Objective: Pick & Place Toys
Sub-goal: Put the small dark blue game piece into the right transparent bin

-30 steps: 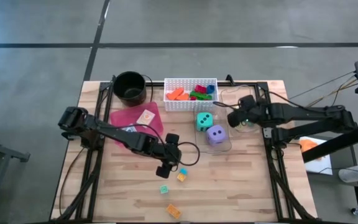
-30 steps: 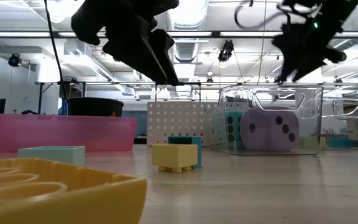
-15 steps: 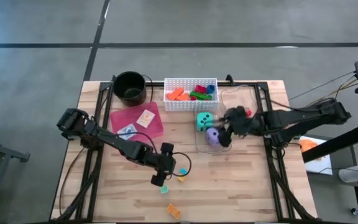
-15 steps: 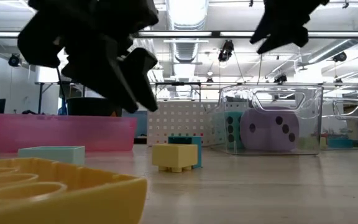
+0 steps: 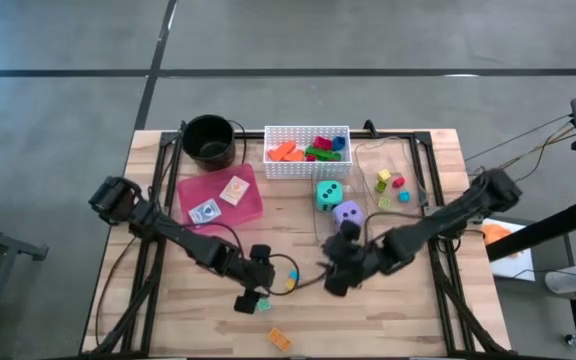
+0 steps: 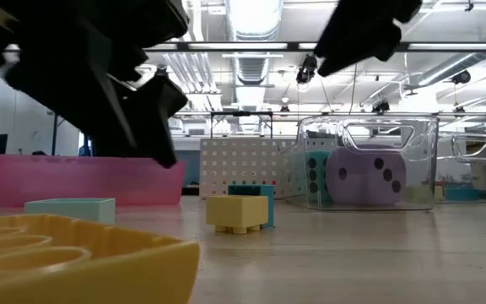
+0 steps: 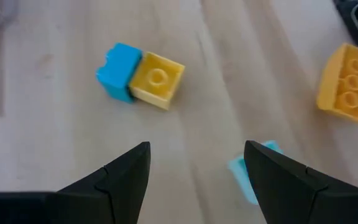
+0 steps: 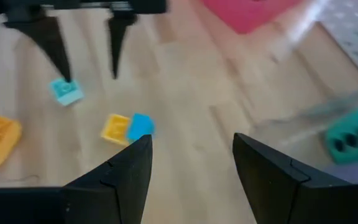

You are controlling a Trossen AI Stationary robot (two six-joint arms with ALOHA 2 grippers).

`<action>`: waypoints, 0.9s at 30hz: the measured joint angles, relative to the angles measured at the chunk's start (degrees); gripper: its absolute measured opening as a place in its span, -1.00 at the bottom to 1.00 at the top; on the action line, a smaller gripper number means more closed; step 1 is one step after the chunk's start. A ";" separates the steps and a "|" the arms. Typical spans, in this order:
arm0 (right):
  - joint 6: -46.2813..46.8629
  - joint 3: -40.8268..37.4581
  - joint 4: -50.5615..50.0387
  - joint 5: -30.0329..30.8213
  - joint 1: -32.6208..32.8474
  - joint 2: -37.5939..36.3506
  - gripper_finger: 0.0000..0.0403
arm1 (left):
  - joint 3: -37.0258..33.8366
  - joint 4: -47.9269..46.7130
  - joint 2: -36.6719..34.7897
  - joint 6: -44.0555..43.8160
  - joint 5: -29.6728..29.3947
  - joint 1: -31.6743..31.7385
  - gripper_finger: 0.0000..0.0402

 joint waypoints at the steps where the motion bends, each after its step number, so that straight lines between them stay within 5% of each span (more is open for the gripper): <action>1: 0.00 1.61 0.08 0.32 0.53 1.77 0.11 | 0.00 -0.01 0.00 -1.09 0.00 -0.57 0.32; 12: -3.81 18.63 -0.71 1.22 1.61 20.97 0.11 | 0.02 0.69 0.00 -6.30 -3.70 -4.52 0.32; 20: -5.55 27.93 -5.77 -4.10 1.10 30.82 0.11 | -0.62 0.47 0.00 -6.76 -3.70 -4.57 0.32; 27: 2.68 33.87 -15.30 -4.56 0.24 35.34 0.11 | -0.74 -1.07 0.00 -6.89 -3.70 -4.63 0.32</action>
